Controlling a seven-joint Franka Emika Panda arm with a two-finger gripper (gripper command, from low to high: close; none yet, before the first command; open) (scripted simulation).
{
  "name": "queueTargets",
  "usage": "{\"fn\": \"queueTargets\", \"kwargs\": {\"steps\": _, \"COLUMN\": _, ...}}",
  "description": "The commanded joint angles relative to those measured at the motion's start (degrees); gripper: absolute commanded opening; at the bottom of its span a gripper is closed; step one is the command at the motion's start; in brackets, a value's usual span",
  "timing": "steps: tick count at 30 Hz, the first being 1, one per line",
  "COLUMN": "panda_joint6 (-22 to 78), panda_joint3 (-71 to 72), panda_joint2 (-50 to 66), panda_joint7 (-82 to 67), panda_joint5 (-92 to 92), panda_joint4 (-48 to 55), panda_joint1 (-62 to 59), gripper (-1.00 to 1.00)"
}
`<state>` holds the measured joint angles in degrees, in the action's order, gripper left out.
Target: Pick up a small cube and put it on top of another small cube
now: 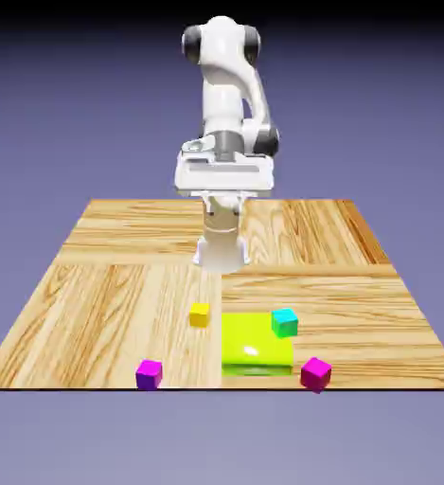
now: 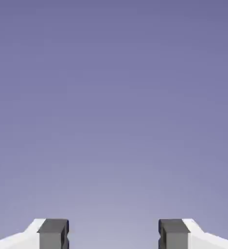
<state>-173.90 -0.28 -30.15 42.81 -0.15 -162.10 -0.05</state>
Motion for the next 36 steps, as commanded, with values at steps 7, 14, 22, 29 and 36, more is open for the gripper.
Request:
{"fn": "queueTargets", "kwargs": {"steps": 7, "panda_joint6": 0.63, "panda_joint3": -1.65, "panda_joint2": 14.54, "panda_joint7": 2.03, "panda_joint5": -0.88, "panda_joint4": -6.38, "panda_joint1": -4.30, "gripper": 0.00}}
{"fn": "queueTargets", "kwargs": {"steps": 14, "panda_joint6": 1.12, "panda_joint3": -2.94, "panda_joint2": 26.00, "panda_joint7": 3.63, "panda_joint5": -1.58, "panda_joint4": -11.41, "panda_joint1": -7.70, "gripper": 0.00}}
{"fn": "queueTargets", "kwargs": {"steps": 22, "panda_joint6": -11.80, "panda_joint3": -2.60, "panda_joint2": 42.60, "panda_joint7": 6.06, "panda_joint5": -4.63, "panda_joint4": -7.72, "panda_joint1": -8.75, "gripper": 0.00}}
{"fn": "queueTargets", "kwargs": {"steps": 29, "panda_joint6": -11.84, "panda_joint3": -2.60, "panda_joint2": 42.64, "panda_joint7": 6.07, "panda_joint5": -4.64, "panda_joint4": -7.71, "panda_joint1": -8.76, "gripper": -1.00}}
{"fn": "queueTargets", "kwargs": {"steps": 36, "panda_joint6": -0.53, "panda_joint3": -2.90, "panda_joint2": 28.11, "panda_joint7": 3.94, "panda_joint5": -1.97, "panda_joint4": -10.94, "panda_joint1": -7.83, "gripper": -1.00}}
